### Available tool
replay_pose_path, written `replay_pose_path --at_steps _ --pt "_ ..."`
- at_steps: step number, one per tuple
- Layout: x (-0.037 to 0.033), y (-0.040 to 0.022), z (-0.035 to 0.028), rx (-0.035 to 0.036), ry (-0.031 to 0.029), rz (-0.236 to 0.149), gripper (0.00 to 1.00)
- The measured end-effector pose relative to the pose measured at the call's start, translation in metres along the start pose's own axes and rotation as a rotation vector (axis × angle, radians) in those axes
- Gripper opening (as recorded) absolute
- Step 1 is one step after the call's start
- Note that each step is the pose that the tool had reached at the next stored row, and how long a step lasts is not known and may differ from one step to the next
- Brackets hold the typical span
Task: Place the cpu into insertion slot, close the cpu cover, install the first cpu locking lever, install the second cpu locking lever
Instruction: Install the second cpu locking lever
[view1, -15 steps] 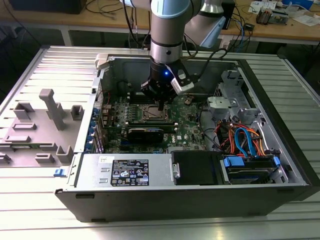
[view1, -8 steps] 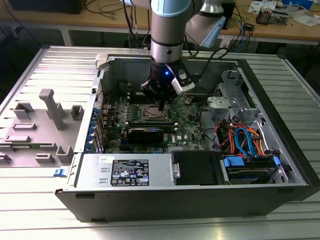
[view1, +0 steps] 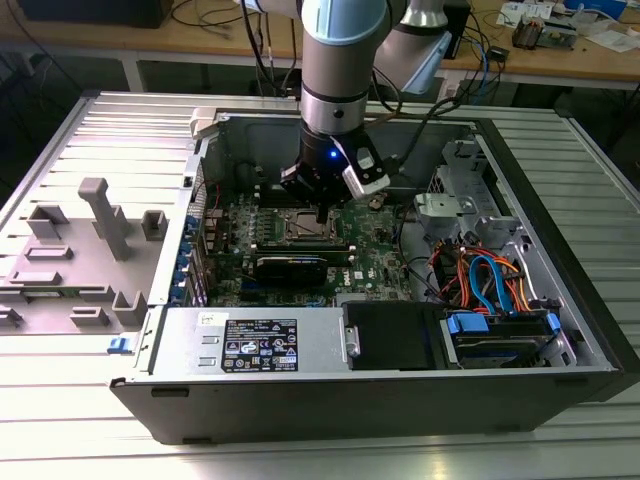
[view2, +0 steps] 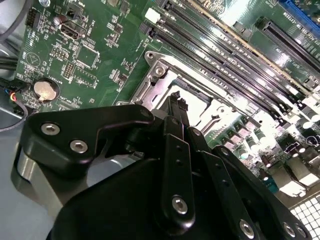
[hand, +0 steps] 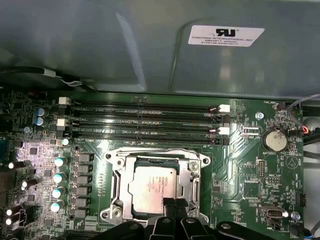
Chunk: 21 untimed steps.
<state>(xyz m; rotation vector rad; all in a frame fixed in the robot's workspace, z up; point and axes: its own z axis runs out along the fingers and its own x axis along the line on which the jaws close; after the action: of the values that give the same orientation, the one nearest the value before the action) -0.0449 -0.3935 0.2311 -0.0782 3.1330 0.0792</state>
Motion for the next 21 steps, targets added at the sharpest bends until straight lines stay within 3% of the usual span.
replay_pose_path --at_steps 4,15,17,21 --pt "0.0001 -0.0030 -0.0021 -0.0035 -0.0001 0.000 0.11" --pt "0.0027 -0.0251 -0.0033 -0.0035 0.0003 0.000 0.11" --pt "0.0089 -0.0283 -0.0034 -0.0043 0.0003 0.000 0.11" --pt "0.0224 -0.0287 -0.0036 -0.0064 0.0001 0.000 0.11"
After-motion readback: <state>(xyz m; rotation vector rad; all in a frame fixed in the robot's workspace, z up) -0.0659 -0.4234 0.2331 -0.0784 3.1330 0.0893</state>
